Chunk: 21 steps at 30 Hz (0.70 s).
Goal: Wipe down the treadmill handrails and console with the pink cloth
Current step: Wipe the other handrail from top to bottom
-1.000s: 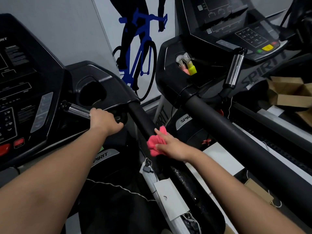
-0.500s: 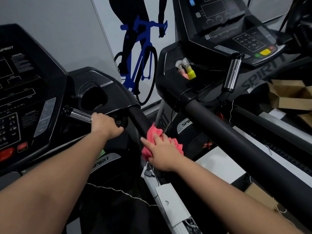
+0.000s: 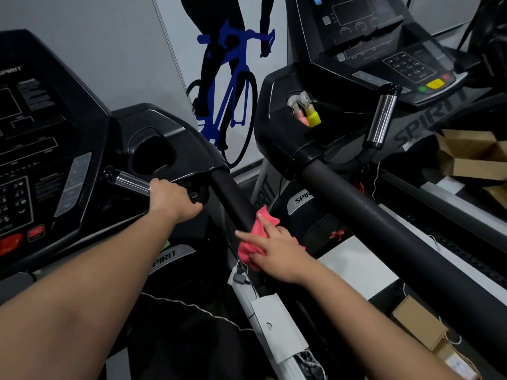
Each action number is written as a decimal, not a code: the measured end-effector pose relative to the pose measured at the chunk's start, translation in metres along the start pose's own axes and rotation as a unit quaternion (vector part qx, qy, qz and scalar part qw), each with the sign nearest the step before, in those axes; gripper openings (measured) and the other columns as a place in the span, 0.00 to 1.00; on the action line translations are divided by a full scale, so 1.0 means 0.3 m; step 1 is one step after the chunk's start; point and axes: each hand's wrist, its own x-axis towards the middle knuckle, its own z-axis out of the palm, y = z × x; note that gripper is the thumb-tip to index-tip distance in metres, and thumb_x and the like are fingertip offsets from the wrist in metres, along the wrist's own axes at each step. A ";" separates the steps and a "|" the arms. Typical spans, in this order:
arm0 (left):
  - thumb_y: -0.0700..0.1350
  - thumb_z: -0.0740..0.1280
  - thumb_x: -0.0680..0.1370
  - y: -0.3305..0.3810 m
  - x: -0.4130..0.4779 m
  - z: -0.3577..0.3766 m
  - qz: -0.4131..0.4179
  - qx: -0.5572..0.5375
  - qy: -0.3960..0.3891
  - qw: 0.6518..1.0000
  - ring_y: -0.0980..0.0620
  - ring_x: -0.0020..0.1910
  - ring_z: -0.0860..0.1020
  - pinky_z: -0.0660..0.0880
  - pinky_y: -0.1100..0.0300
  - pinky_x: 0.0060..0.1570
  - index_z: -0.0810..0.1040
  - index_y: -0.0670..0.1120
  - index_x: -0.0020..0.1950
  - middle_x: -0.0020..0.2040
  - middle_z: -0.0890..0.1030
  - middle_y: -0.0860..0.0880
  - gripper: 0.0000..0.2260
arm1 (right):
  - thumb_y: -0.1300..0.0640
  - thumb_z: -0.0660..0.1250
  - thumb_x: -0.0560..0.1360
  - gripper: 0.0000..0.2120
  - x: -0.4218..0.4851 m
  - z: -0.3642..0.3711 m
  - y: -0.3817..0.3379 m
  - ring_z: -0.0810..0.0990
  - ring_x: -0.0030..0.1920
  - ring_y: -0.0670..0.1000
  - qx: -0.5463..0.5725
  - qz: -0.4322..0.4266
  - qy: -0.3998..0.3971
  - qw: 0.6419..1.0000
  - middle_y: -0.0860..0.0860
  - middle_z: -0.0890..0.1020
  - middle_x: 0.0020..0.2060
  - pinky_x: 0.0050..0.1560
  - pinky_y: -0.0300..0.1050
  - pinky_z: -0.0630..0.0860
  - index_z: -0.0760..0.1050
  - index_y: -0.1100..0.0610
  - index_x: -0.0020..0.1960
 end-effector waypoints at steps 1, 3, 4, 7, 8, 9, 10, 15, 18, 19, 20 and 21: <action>0.65 0.51 0.75 0.000 0.000 0.000 0.001 0.001 0.000 1.000 0.49 0.46 0.76 0.66 0.55 0.52 0.78 0.50 0.43 0.42 0.80 0.50 0.24 | 0.48 0.57 0.78 0.23 -0.026 0.005 -0.003 0.49 0.73 0.58 -0.029 -0.024 0.000 0.999 0.44 0.41 0.77 0.71 0.57 0.50 0.58 0.28 0.69; 0.66 0.51 0.75 -0.001 0.000 0.000 0.001 0.003 -0.003 1.000 0.49 0.45 0.76 0.66 0.55 0.51 0.79 0.50 0.44 0.41 0.79 0.51 0.25 | 0.50 0.58 0.78 0.23 -0.065 0.003 0.015 0.45 0.74 0.56 -0.015 -0.048 -0.021 0.999 0.41 0.42 0.76 0.72 0.58 0.45 0.61 0.28 0.67; 0.66 0.51 0.75 -0.001 0.000 0.001 0.002 0.002 -0.006 1.000 0.49 0.46 0.76 0.65 0.55 0.51 0.79 0.50 0.44 0.41 0.79 0.51 0.25 | 0.51 0.60 0.78 0.23 -0.073 0.000 0.036 0.45 0.74 0.54 0.027 -0.051 -0.031 0.998 0.41 0.43 0.76 0.73 0.56 0.45 0.63 0.28 0.67; 0.66 0.51 0.75 -0.003 0.005 0.001 0.003 0.004 -0.016 1.000 0.49 0.48 0.76 0.65 0.55 0.52 0.79 0.50 0.45 0.43 0.80 0.51 0.25 | 0.56 0.63 0.77 0.23 -0.053 -0.010 0.091 0.56 0.72 0.50 0.236 -0.026 -0.029 0.971 0.50 0.55 0.75 0.73 0.43 0.49 0.65 0.35 0.66; 0.66 0.51 0.75 -0.004 0.007 0.001 0.003 0.004 -0.020 1.000 0.49 0.48 0.76 0.65 0.55 0.52 0.79 0.50 0.45 0.44 0.80 0.51 0.25 | 0.57 0.63 0.76 0.23 -0.041 -0.017 0.096 0.60 0.70 0.47 0.309 -0.010 -0.028 0.951 0.51 0.60 0.72 0.72 0.40 0.51 0.65 0.38 0.67; 0.66 0.50 0.75 -0.004 0.008 0.001 0.003 0.003 -0.022 1.000 0.49 0.48 0.76 0.65 0.55 0.53 0.79 0.50 0.45 0.44 0.80 0.51 0.25 | 0.57 0.62 0.75 0.24 -0.028 -0.018 0.101 0.64 0.67 0.46 0.383 0.007 -0.027 0.923 0.51 0.65 0.69 0.69 0.36 0.56 0.64 0.42 0.68; 0.66 0.50 0.75 -0.004 0.007 0.001 0.003 0.002 -0.023 1.000 0.49 0.48 0.76 0.65 0.55 0.53 0.79 0.50 0.45 0.43 0.80 0.51 0.25 | 0.58 0.61 0.75 0.24 -0.016 -0.015 0.109 0.69 0.63 0.46 0.457 0.027 -0.026 0.889 0.52 0.69 0.66 0.64 0.32 0.64 0.64 0.46 0.69; 0.65 0.51 0.75 -0.007 0.003 -0.001 0.007 0.001 -0.022 1.000 0.49 0.47 0.75 0.65 0.55 0.53 0.79 0.50 0.44 0.42 0.79 0.51 0.24 | 0.54 0.57 0.80 0.11 -0.003 0.034 0.162 0.81 0.33 0.48 0.629 0.204 -0.012 0.750 0.54 0.83 0.36 0.37 0.38 0.76 0.77 0.57 0.51; 0.64 0.51 0.75 -0.008 0.005 -0.005 0.008 -0.001 -0.028 1.000 0.49 0.49 0.75 0.65 0.55 0.53 0.78 0.50 0.44 0.44 0.79 0.51 0.23 | 0.55 0.55 0.80 0.12 -0.009 0.025 0.144 0.79 0.30 0.44 0.596 0.203 -0.008 0.777 0.52 0.81 0.33 0.34 0.35 0.75 0.76 0.57 0.46; 0.64 0.51 0.75 -0.006 0.004 -0.006 0.009 0.000 -0.029 1.000 0.49 0.49 0.75 0.65 0.55 0.53 0.77 0.50 0.44 0.44 0.79 0.50 0.22 | 0.56 0.55 0.80 0.10 -0.009 0.016 0.132 0.79 0.33 0.43 0.557 0.169 -0.005 0.813 0.51 0.81 0.36 0.36 0.33 0.75 0.75 0.57 0.48; 0.64 0.51 0.75 -0.005 0.004 -0.006 0.009 0.002 -0.029 1.000 0.49 0.49 0.75 0.65 0.55 0.53 0.77 0.50 0.45 0.45 0.79 0.50 0.22 | 0.58 0.56 0.80 0.08 -0.010 0.003 0.112 0.78 0.39 0.42 0.502 0.123 0.000 0.856 0.51 0.80 0.42 0.42 0.33 0.74 0.73 0.57 0.52; 0.64 0.51 0.75 -0.003 0.003 -0.006 0.008 0.004 -0.028 1.000 0.49 0.50 0.75 0.64 0.55 0.53 0.78 0.50 0.45 0.45 0.80 0.50 0.23 | 0.59 0.57 0.79 0.10 -0.010 -0.001 0.098 0.77 0.48 0.43 0.426 0.073 0.006 0.902 0.53 0.79 0.51 0.53 0.35 0.72 0.72 0.57 0.58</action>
